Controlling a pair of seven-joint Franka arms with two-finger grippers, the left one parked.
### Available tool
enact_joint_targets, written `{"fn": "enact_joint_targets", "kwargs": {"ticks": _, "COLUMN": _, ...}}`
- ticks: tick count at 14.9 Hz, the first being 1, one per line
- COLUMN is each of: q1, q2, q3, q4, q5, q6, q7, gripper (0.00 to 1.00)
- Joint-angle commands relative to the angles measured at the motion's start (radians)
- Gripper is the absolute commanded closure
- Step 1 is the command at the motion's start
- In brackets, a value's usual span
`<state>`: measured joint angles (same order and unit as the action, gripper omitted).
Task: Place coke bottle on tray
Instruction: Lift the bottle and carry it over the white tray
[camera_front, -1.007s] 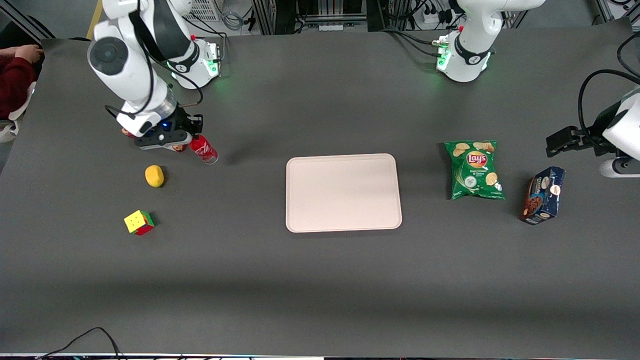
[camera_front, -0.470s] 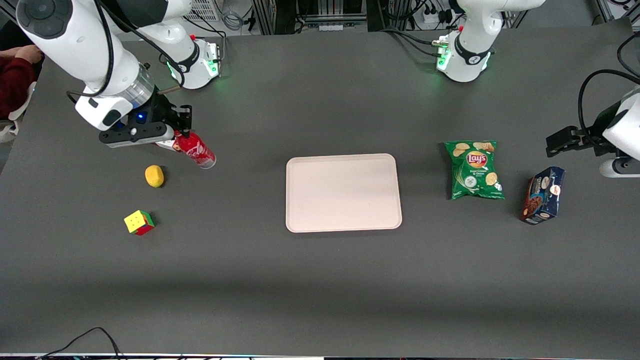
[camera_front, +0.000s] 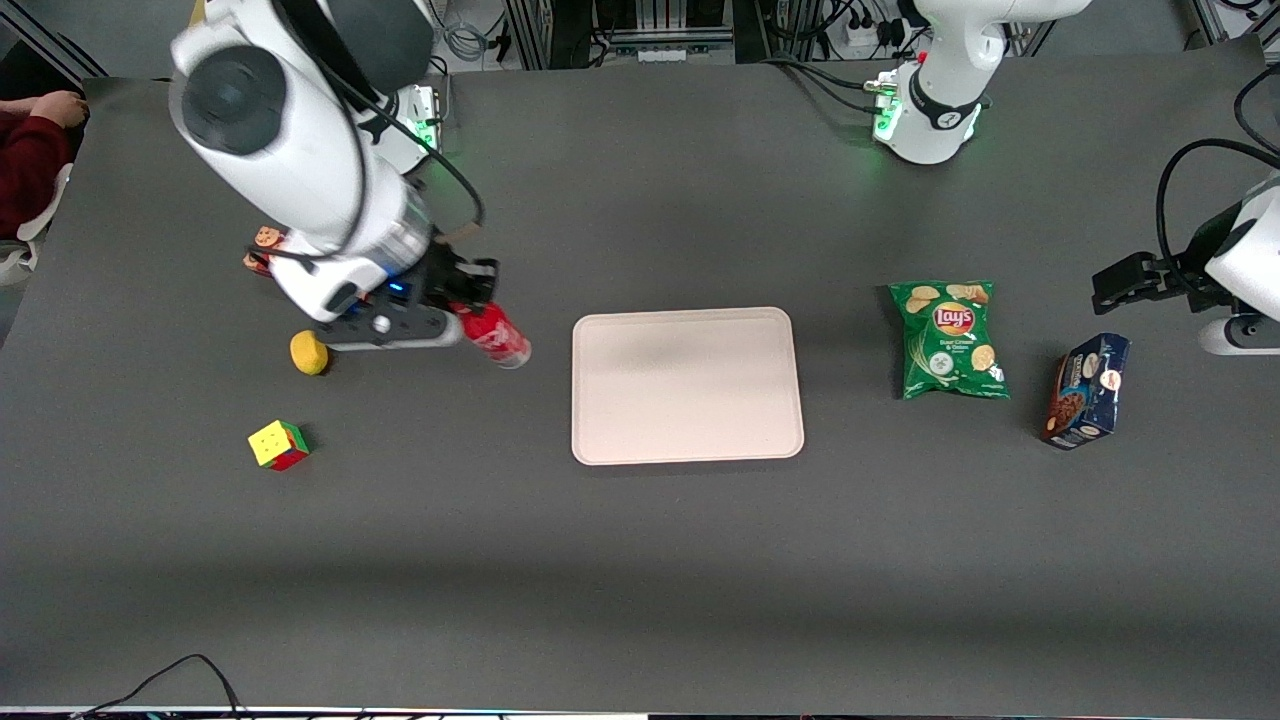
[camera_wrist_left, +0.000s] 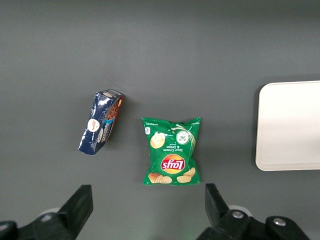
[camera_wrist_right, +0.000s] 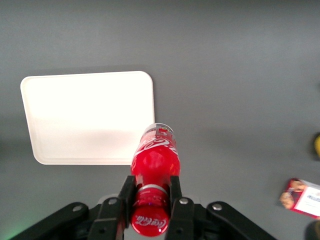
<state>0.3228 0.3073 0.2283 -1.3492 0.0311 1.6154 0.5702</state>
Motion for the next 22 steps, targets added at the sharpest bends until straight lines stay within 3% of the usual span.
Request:
{"fn": "enact_joint_targets", "kwargs": {"ticks": 1, "q1": 0.079, "q2": 0.191, "q3": 0.002, "q4": 0.186, "q5": -0.042, "q6": 0.030, "q7": 0.134, "gripper": 1.00}}
{"fn": "enact_joint_targets", "kwargs": {"ticks": 6, "q1": 0.147, "q2": 0.321, "q3": 0.006, "q4": 0.180, "q5": -0.111, "q6": 0.168, "q7": 0.243, "gripper": 1.00}}
{"fn": "enact_joint_targets", "kwargs": {"ticks": 14, "q1": 0.134, "q2": 0.325, "q3": 0.011, "q4": -0.036, "q5": -0.111, "q6": 0.315, "q7": 0.244, "gripper": 1.00}}
{"fn": "enact_joint_targets", "kwargs": {"ticks": 20, "q1": 0.133, "q2": 0.325, "q3": 0.011, "q4": -0.050, "q5": -0.111, "q6": 0.333, "q7": 0.244, "gripper": 1.00}}
{"fn": "enact_joint_targets", "kwargs": {"ticks": 21, "q1": 0.133, "q2": 0.325, "q3": 0.011, "q4": -0.050, "q5": -0.111, "q6": 0.333, "q7": 0.244, "gripper": 0.97}}
{"fn": "enact_joint_targets", "kwargs": {"ticks": 22, "q1": 0.133, "q2": 0.326, "q3": 0.011, "q4": -0.050, "q5": -0.111, "q6": 0.333, "q7": 0.246, "gripper": 0.62}}
